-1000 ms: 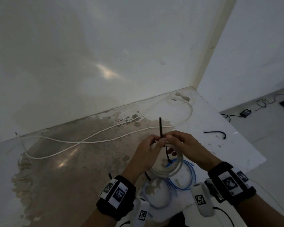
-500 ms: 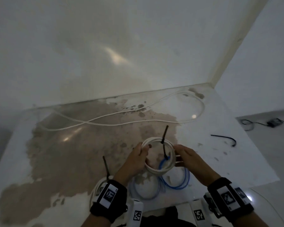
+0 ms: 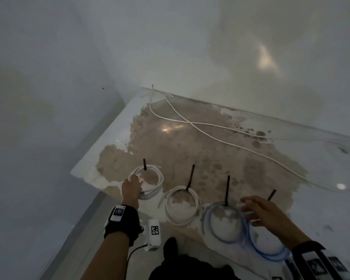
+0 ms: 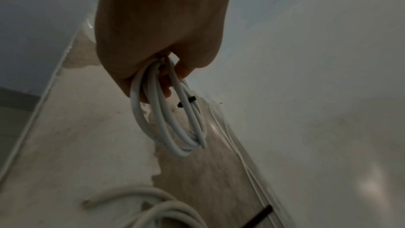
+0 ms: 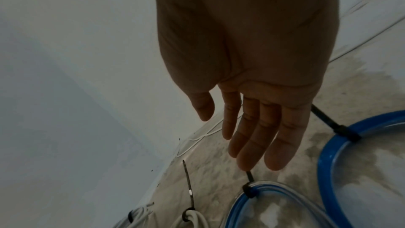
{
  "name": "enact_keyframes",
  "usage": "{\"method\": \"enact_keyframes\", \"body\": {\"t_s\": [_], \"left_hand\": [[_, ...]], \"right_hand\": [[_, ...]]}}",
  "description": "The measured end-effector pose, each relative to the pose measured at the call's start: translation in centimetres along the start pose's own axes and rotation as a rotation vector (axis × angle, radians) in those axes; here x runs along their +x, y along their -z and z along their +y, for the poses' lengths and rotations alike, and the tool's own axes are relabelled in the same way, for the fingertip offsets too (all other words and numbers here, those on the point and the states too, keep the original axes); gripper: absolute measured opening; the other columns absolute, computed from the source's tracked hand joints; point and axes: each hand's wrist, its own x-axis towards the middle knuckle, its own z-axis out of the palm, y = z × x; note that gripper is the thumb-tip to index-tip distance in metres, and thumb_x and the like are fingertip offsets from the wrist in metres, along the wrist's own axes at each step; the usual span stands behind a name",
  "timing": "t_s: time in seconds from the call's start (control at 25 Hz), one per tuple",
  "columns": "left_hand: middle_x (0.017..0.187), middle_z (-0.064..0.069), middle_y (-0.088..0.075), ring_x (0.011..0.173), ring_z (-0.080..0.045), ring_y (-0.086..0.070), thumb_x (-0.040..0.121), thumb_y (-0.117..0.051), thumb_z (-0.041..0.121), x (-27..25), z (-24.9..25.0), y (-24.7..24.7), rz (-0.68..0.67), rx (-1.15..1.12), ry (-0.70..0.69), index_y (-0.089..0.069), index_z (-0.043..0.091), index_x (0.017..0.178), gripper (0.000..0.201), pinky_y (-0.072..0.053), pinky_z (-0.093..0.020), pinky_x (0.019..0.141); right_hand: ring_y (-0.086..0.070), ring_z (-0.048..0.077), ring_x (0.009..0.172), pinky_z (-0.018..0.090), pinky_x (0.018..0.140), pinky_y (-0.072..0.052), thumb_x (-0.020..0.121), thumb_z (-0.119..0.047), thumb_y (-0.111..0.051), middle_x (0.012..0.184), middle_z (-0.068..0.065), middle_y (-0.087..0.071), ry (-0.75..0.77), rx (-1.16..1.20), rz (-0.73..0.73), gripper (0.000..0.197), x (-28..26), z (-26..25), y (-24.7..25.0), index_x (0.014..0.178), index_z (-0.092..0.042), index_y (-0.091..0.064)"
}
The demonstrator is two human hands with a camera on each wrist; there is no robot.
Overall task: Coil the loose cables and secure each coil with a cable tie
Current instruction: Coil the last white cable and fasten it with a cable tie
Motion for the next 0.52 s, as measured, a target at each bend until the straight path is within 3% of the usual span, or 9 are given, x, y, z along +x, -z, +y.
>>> {"method": "enact_keyframes", "body": {"t_s": [0.12,0.24,0.32,0.4,0.52], "left_hand": [[0.102,-0.024,-0.063,0.081,-0.036,-0.058,0.090,-0.046,0.038,4.8,-2.1,0.2,0.003,0.000,-0.024,-0.058,-0.004,0.112,0.049,-0.046,-0.048,0.070],[0.125,-0.030,-0.057,0.106,-0.047,-0.058,0.083,-0.049,0.044,8.0,-2.7,-0.1,-0.024,0.132,-0.060,-0.049,-0.004,0.129,0.066,-0.051,-0.055,0.083],[0.142,-0.031,-0.042,0.125,-0.048,-0.045,0.093,-0.055,0.030,6.3,-1.2,0.1,0.041,0.360,-0.197,-0.035,-0.004,0.142,0.063,-0.041,-0.058,0.098],[0.152,-0.025,-0.030,0.137,-0.044,-0.031,0.092,-0.061,0.023,4.6,-0.5,0.3,0.132,0.544,-0.364,-0.027,0.003,0.149,0.070,-0.029,-0.057,0.107],[0.150,-0.018,-0.039,0.139,-0.043,-0.032,0.090,-0.063,0.027,3.1,-1.8,0.2,-0.038,0.826,-0.705,-0.043,0.011,0.143,0.059,-0.031,-0.058,0.109]], "right_hand": [[-0.072,0.023,0.085,0.035,0.074,-0.054,0.102,-0.032,-0.047,0.097,0.004,-0.073,0.017,0.000,0.022,0.023,0.9,-1.1,-1.6,0.106,-0.022,-0.068],[-0.072,0.020,0.082,0.028,0.069,-0.054,0.103,-0.030,-0.047,0.096,0.004,-0.073,0.003,0.001,0.051,0.023,1.3,-1.2,-2.9,0.105,-0.022,-0.068],[-0.072,0.021,0.084,0.027,0.068,-0.054,0.103,-0.029,-0.047,0.096,0.004,-0.073,-0.016,0.027,0.074,0.023,1.2,-1.0,-3.4,0.106,-0.021,-0.068],[-0.071,0.025,0.087,0.028,0.068,-0.053,0.103,-0.028,-0.046,0.098,0.007,-0.073,-0.034,0.063,0.110,0.023,0.8,-0.8,-3.8,0.107,-0.018,-0.067],[-0.069,0.032,0.090,0.032,0.069,-0.052,0.103,-0.023,-0.047,0.099,0.013,-0.072,-0.058,0.132,0.172,0.022,0.1,0.0,-3.9,0.107,-0.013,-0.067]]}}
